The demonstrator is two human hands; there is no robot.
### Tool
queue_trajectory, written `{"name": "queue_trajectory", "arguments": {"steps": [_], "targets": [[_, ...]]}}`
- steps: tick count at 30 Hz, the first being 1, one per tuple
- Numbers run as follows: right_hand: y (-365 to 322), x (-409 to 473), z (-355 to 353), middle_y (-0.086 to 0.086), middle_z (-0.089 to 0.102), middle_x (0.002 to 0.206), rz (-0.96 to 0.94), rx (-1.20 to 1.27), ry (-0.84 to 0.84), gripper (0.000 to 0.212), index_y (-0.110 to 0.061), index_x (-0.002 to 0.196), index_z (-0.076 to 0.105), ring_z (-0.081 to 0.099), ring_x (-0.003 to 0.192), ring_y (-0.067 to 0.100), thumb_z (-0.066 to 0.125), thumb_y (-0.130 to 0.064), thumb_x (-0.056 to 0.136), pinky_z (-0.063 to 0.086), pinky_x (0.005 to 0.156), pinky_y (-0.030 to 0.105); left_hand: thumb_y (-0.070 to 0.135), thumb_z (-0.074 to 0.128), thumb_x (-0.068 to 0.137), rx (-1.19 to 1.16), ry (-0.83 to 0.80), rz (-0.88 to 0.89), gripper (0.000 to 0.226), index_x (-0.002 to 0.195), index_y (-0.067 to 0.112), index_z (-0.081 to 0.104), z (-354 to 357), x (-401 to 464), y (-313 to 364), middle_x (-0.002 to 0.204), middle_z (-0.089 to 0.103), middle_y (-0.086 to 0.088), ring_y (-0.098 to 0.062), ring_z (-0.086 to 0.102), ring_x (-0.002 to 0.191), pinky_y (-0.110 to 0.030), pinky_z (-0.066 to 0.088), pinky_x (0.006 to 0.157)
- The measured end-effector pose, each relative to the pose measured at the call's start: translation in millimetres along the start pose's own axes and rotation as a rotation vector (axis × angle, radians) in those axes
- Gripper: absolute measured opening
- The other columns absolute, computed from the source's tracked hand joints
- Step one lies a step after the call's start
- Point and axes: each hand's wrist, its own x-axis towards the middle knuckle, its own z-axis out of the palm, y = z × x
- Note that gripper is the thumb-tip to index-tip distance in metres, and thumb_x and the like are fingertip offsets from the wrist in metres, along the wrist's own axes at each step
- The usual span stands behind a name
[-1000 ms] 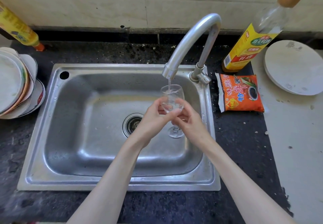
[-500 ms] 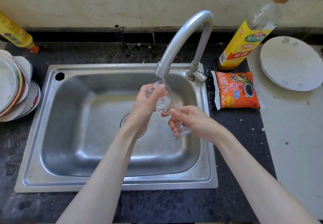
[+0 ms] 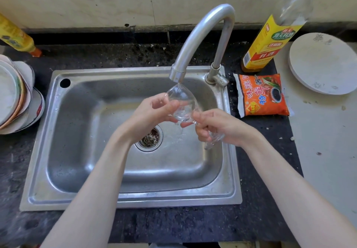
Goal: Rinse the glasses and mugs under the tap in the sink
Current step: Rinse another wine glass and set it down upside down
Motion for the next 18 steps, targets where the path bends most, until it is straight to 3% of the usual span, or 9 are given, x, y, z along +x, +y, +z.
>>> {"name": "queue_trajectory", "arguments": {"steps": [2, 4, 6, 9, 10, 12, 14, 16, 18], "targets": [[-6, 6, 7, -0.004, 0.061, 0.061, 0.005, -0.32, 0.195, 0.019, -0.022, 0.086, 0.07, 0.054, 0.054, 0.008, 0.059, -0.038, 0.086, 0.05, 0.055, 0.02, 0.037, 0.075, 0.071, 0.032, 0.191, -0.002, 0.035, 0.057, 0.019, 0.048, 6, 4, -3, 0.099, 0.068, -0.018, -0.016, 0.063, 0.087, -0.028, 0.052, 0.073], [-1, 17, 10, -0.006, 0.064, 0.076, -0.009, -0.694, 0.452, 0.034, -0.021, 0.104, 0.062, 0.06, 0.071, 0.012, 0.066, -0.044, 0.08, 0.053, 0.067, 0.031, 0.045, 0.075, 0.067, 0.097, 0.387, -0.037, 0.042, 0.059, 0.015, 0.047, 15, 9, -6, 0.085, 0.064, -0.015, -0.015, 0.059, 0.076, -0.036, 0.051, 0.074], [6, 23, 14, -0.007, 0.065, 0.075, -0.081, -0.783, 0.602, 0.043, -0.021, 0.11, 0.058, 0.061, 0.074, 0.012, 0.069, -0.045, 0.077, 0.051, 0.07, 0.035, 0.051, 0.073, 0.067, 0.194, 0.479, -0.037, 0.047, 0.063, 0.009, 0.052, 20, 14, -8, 0.08, 0.063, -0.009, -0.013, 0.057, 0.079, -0.04, 0.049, 0.083], [0, 15, 10, -0.003, 0.067, 0.066, -0.103, -0.459, 0.511, 0.031, -0.016, 0.103, 0.062, 0.053, 0.052, 0.007, 0.067, -0.038, 0.081, 0.048, 0.051, 0.025, 0.033, 0.067, 0.081, 0.422, 0.454, 0.119, 0.019, 0.072, 0.018, 0.061, 19, 10, -2, 0.096, 0.058, 0.007, -0.006, 0.051, 0.101, -0.012, 0.039, 0.084], [-3, 11, 6, -0.003, 0.066, 0.062, -0.076, -0.356, 0.427, 0.023, -0.015, 0.096, 0.066, 0.05, 0.048, 0.008, 0.064, -0.035, 0.084, 0.047, 0.05, 0.02, 0.026, 0.066, 0.084, 0.438, 0.407, 0.15, 0.01, 0.076, 0.023, 0.061, 16, 7, 1, 0.098, 0.056, 0.008, -0.004, 0.052, 0.1, -0.009, 0.038, 0.082], [-6, 3, 0, -0.006, 0.061, 0.054, -0.055, -0.222, 0.252, 0.02, -0.021, 0.078, 0.069, 0.046, 0.046, 0.01, 0.057, -0.034, 0.089, 0.047, 0.06, 0.014, 0.018, 0.064, 0.084, 0.376, 0.268, 0.159, 0.008, 0.08, 0.023, 0.06, 10, 1, 6, 0.095, 0.06, 0.004, -0.004, 0.057, 0.089, -0.012, 0.043, 0.078], [-5, 0, -4, -0.005, 0.061, 0.055, -0.067, -0.08, 0.134, 0.023, -0.02, 0.078, 0.071, 0.043, 0.044, 0.01, 0.055, -0.034, 0.088, 0.045, 0.065, 0.013, 0.013, 0.064, 0.082, 0.287, 0.183, 0.129, 0.01, 0.075, 0.017, 0.058, 5, -4, 11, 0.092, 0.064, -0.002, -0.003, 0.059, 0.085, -0.01, 0.044, 0.075], [-8, 2, -4, -0.003, 0.063, 0.057, -0.05, -0.106, 0.132, 0.02, -0.02, 0.081, 0.071, 0.045, 0.045, 0.011, 0.057, -0.034, 0.086, 0.047, 0.063, 0.015, 0.011, 0.066, 0.08, 0.261, 0.193, 0.083, 0.014, 0.07, 0.012, 0.057, 3, -4, 15, 0.089, 0.067, -0.007, -0.001, 0.062, 0.085, -0.007, 0.044, 0.074], [-12, 6, 2, -0.003, 0.065, 0.062, -0.033, -0.386, 0.245, 0.016, -0.028, 0.093, 0.07, 0.049, 0.052, 0.009, 0.063, -0.038, 0.083, 0.05, 0.066, 0.023, 0.014, 0.068, 0.08, 0.279, 0.243, 0.048, 0.019, 0.066, 0.01, 0.056, 8, -2, 16, 0.074, 0.067, -0.005, 0.005, 0.062, 0.072, -0.004, 0.042, 0.067]]}}
